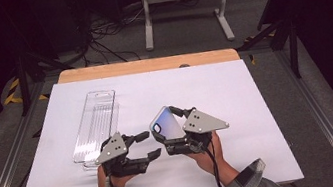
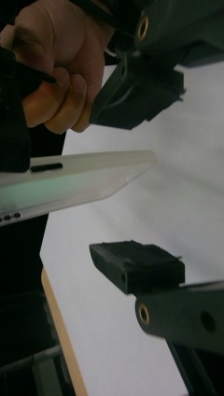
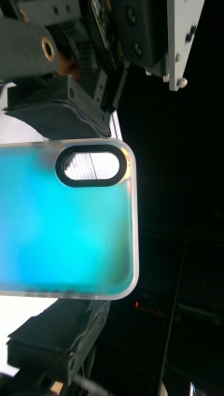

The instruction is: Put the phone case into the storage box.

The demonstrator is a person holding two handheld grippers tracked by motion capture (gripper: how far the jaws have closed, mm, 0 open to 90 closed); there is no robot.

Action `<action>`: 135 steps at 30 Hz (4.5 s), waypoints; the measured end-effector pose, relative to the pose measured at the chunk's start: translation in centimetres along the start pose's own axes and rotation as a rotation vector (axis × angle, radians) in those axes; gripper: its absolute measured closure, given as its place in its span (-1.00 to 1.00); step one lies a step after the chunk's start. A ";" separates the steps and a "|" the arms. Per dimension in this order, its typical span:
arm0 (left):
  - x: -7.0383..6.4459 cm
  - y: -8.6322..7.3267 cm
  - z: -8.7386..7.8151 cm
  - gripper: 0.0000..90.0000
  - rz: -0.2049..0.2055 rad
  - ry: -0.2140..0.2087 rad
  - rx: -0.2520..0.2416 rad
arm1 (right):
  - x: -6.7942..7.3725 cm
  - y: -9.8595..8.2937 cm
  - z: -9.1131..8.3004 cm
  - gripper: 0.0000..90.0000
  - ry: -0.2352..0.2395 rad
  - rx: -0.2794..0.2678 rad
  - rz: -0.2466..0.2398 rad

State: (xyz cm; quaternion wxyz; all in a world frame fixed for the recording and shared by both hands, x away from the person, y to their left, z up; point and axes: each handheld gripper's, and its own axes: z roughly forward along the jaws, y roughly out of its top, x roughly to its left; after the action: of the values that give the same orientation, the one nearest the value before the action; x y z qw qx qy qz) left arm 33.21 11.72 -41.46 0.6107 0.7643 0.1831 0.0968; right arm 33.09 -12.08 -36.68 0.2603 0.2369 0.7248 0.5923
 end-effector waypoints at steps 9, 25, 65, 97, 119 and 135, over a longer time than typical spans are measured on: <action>-0.2 0.2 1.4 0.36 -0.022 0.019 -0.034 | 0.4 -0.4 -0.1 -0.61 -0.041 -0.025 -0.006; -0.3 0.5 1.3 0.80 0.026 0.048 -0.033 | 0.8 -0.6 -0.6 -0.61 -0.079 -0.047 -0.016; 0.7 1.9 -1.8 0.81 0.145 0.084 0.000 | -1.7 -4.0 -5.8 -0.71 -0.139 0.082 -0.128; 1.9 3.1 -4.7 0.82 0.172 0.114 -0.023 | -2.5 -5.7 -6.6 -0.73 -0.141 0.144 -0.112; 3.5 3.9 -8.1 0.82 0.182 0.165 -0.045 | -2.6 -5.9 -6.5 -0.70 -0.126 0.146 -0.113; 4.8 3.5 -10.4 0.82 0.183 0.197 -0.038 | -2.6 -6.0 -6.3 -0.67 -0.113 0.159 -0.113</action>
State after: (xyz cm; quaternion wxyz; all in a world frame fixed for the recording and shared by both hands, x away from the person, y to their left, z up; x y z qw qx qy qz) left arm 34.31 22.37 -35.99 0.5927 0.7530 0.1699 0.2300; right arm 30.64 -19.50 -41.27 0.3143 0.2485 0.7658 0.5031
